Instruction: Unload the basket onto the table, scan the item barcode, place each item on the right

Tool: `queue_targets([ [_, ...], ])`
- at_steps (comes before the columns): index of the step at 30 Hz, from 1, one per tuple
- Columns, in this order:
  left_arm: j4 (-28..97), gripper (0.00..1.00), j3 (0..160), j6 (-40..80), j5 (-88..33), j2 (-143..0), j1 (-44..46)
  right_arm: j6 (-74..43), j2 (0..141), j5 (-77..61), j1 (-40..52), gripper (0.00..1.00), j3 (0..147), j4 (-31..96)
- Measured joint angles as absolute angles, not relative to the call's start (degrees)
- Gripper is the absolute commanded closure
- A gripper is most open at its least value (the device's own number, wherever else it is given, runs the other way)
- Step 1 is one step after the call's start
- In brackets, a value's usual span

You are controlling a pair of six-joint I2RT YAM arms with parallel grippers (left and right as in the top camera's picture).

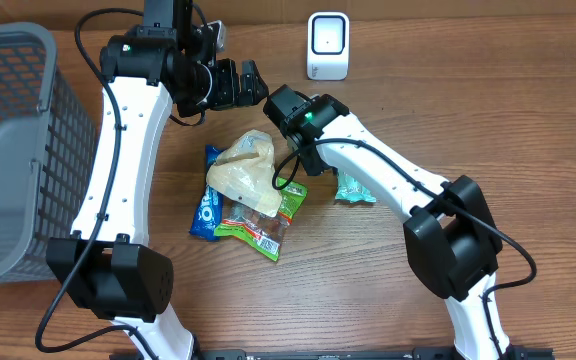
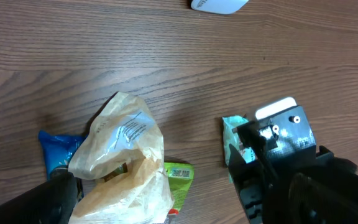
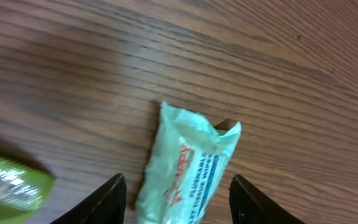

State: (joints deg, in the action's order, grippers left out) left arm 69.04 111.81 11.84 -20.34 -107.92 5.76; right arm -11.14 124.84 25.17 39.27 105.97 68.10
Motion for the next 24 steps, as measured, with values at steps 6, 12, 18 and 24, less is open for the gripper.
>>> queue_targets([
  [6, 69.04, 0.00, 111.81, 11.84, -20.34, -107.92, 5.76, -11.25, 125.21, 25.71, 39.03, 0.48, 104.03, 67.46],
  [12, 69.04, 0.00, 111.81, 11.84, -20.34, -107.92, 5.76, -11.38, 127.09, 25.63, 39.03, 0.54, 100.47, 66.78],
  [18, 69.04, 0.00, 111.81, 11.84, -20.34, -107.92, 5.76, -11.42, 127.81, 26.39, 39.05, 0.67, 98.78, 65.41],
  [24, 69.04, 0.00, 111.81, 11.84, -20.34, -107.92, 5.76, -12.01, 127.79, 27.35, 39.03, 0.91, 98.76, 63.57],
])
